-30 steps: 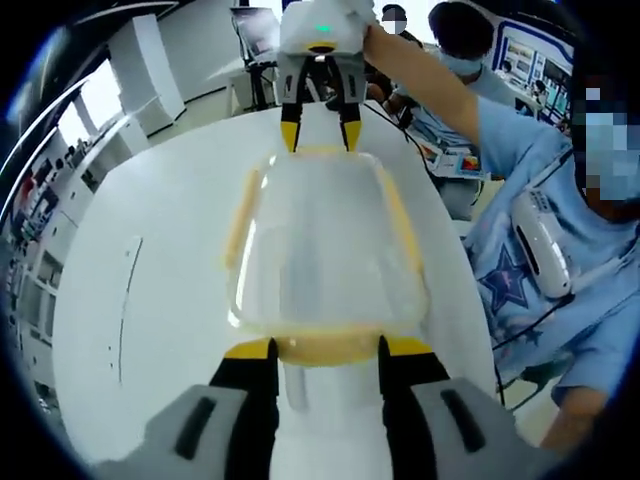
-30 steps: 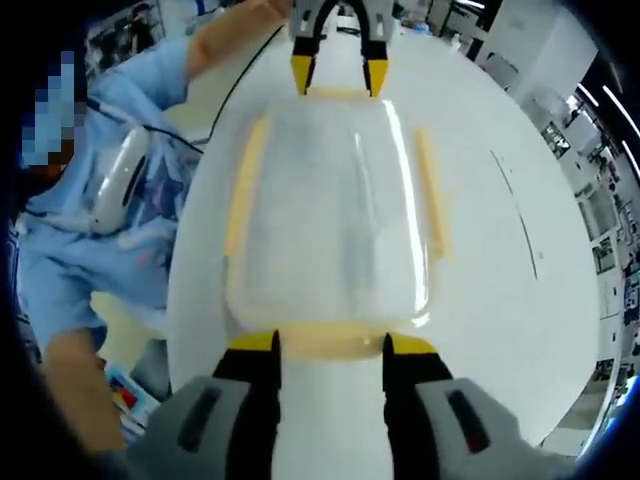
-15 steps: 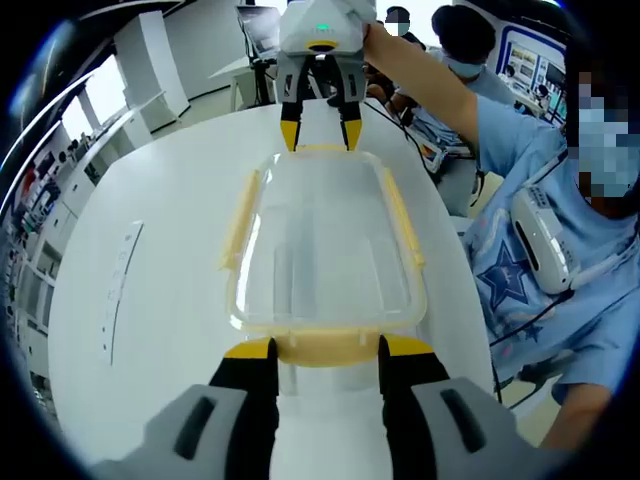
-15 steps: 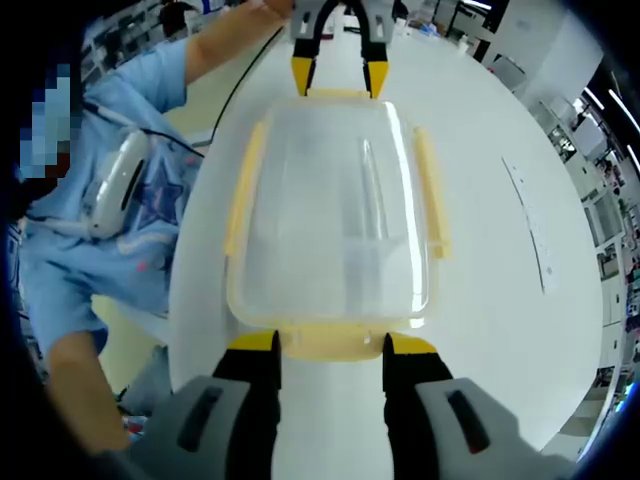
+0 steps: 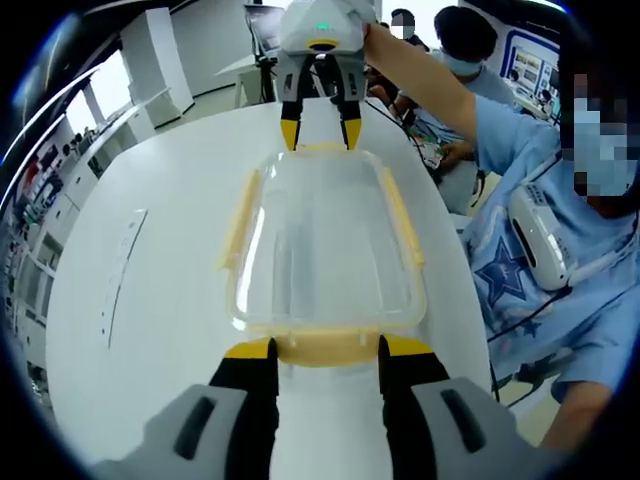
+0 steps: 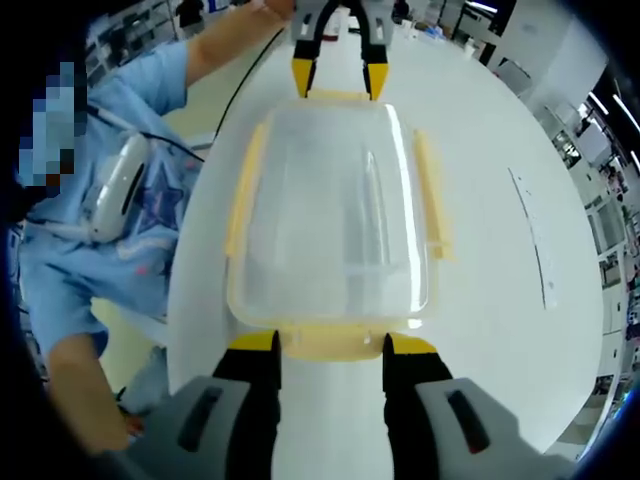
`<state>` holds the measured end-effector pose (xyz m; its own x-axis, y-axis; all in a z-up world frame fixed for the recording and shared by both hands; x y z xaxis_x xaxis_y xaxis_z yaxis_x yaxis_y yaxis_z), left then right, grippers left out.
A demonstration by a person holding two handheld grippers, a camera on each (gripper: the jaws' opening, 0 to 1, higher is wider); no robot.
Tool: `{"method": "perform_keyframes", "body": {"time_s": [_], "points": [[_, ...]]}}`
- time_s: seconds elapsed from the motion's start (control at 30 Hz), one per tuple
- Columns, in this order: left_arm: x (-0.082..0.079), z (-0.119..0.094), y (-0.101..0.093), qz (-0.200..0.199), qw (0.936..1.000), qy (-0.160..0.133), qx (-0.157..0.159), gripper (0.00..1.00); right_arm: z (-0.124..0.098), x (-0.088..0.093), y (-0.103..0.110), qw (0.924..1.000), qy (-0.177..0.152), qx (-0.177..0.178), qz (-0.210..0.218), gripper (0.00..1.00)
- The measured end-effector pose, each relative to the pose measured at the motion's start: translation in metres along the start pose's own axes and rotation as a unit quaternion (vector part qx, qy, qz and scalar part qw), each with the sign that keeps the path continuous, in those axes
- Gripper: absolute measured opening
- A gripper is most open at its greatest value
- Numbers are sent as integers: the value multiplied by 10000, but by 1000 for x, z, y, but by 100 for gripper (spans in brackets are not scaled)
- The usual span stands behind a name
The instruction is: Snap each plastic latch of the storage box into its locked position after aligning the lid with the box until every specified latch is closed and the lid sits flush.
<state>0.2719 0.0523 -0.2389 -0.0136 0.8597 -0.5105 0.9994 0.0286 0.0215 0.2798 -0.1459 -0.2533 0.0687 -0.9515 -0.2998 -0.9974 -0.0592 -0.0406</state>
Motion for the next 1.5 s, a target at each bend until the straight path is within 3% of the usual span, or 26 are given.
{"method": "perform_keyframes", "body": {"time_s": [0.23,0.37,0.9,1.5], "points": [[10,-4,-5,-110,9999,27,-32,39,3,-9,-2,9999,16,-55,-99,38],[13,-6,-7,-92,9998,28,-158,39,1,-15,-3,9998,25,83,-195,38],[27,-15,-13,-163,9997,89,-142,39,1,-32,3,9996,74,11,-289,39],[36,-18,-15,-176,9995,210,-135,39,7,-40,4,9994,140,-34,-317,39]]}}
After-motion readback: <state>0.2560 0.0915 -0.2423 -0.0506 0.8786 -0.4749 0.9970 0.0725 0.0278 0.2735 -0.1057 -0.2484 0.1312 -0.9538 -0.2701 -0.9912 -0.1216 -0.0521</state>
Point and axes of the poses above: the point that each gripper's makers call its tool centre point, and the gripper's own axes: z roughly forward along the fingers, y roughly to its left, x roughly out of its underside, the point moved 1 cm from there along -z, roughly backward along the fingers, and after that the axes turned 3 degrees about y, right-handed, at the moved point
